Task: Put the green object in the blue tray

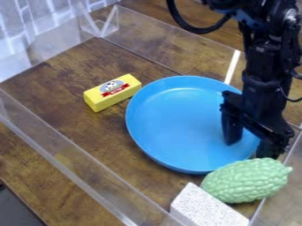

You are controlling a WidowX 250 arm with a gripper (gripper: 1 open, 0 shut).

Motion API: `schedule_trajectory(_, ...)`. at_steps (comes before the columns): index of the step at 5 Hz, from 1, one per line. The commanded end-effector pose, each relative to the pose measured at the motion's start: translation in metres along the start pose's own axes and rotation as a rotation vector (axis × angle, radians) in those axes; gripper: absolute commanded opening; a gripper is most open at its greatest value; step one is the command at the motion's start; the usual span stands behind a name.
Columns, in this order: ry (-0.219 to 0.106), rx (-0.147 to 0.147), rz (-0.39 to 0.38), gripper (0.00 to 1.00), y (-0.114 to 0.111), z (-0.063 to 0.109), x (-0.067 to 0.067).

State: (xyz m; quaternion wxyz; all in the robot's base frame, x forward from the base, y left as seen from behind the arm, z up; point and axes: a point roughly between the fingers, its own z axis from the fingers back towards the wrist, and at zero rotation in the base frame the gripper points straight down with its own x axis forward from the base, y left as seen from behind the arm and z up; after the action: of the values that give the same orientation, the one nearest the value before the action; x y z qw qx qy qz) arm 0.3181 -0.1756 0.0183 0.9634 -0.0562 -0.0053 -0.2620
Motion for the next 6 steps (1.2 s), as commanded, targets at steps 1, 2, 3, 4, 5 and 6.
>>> schedule_trajectory(1, 0.056, -0.002, -0.028, 1.0, -0.004, -0.0083, -0.015)
schedule_trajectory(2, 0.063, -0.002, -0.047, 1.0, -0.0055, -0.008, -0.016)
schedule_trajectory(3, 0.06, -0.009, -0.053, 1.0, -0.0076, -0.0077, -0.0189)
schedule_trajectory(4, 0.057, -0.015, -0.063, 1.0, -0.0098, -0.0081, -0.021)
schedule_trajectory(5, 0.056, -0.024, -0.071, 1.0, -0.0115, -0.0085, -0.0231)
schedule_trajectory(6, 0.056, -0.034, -0.078, 1.0, -0.0132, -0.0083, -0.0245)
